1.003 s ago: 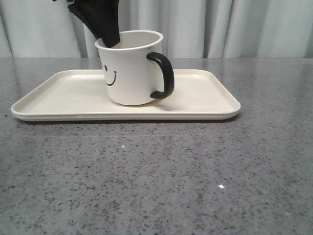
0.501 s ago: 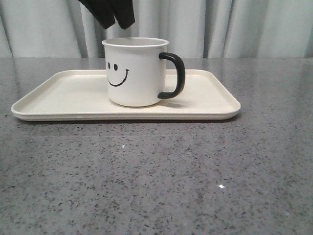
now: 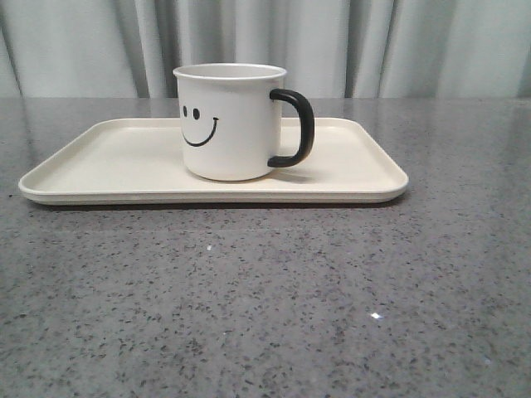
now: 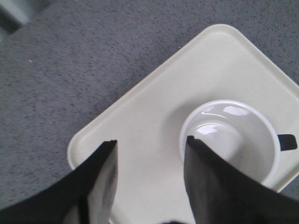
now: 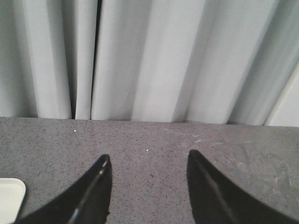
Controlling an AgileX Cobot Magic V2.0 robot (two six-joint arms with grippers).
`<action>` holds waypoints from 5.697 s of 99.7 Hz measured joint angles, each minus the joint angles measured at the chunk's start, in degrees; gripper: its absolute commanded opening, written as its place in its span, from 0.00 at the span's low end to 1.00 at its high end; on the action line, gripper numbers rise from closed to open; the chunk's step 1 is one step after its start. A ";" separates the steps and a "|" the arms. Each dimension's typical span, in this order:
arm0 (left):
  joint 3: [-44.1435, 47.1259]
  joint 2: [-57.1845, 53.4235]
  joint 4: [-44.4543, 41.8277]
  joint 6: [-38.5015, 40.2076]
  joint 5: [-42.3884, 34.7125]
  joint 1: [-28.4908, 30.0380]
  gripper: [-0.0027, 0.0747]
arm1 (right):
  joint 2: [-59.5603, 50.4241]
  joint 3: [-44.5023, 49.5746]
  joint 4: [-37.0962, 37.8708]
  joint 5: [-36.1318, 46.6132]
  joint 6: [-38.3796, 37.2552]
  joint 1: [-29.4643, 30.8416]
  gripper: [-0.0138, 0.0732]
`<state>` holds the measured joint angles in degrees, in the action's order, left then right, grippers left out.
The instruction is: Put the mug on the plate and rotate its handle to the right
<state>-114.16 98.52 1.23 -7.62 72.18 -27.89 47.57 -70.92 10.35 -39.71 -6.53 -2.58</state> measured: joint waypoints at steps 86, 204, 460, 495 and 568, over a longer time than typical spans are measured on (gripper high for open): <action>17.68 -39.69 -25.63 9.69 0.90 0.00 0.03 | 0.00 0.00 0.00 0.00 0.00 0.00 0.60; 37.31 -50.80 -27.61 14.92 1.18 0.00 0.01 | 40.04 -30.64 -14.48 -15.93 16.91 -24.43 0.60; 37.31 -50.80 -26.01 15.02 1.18 0.00 0.01 | 60.81 -45.21 -17.59 -23.99 22.50 -30.04 0.02; 37.31 -50.80 -25.74 15.02 1.18 0.00 0.01 | 61.07 -52.83 -18.01 -30.53 32.43 -30.04 0.02; 37.31 -50.80 -24.46 15.02 1.18 0.00 0.01 | 68.83 -52.83 -21.95 -32.48 34.67 -30.04 0.02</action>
<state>-76.85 47.72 -23.23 7.40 73.35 -27.89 116.41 -123.75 -11.60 -72.20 28.13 -32.61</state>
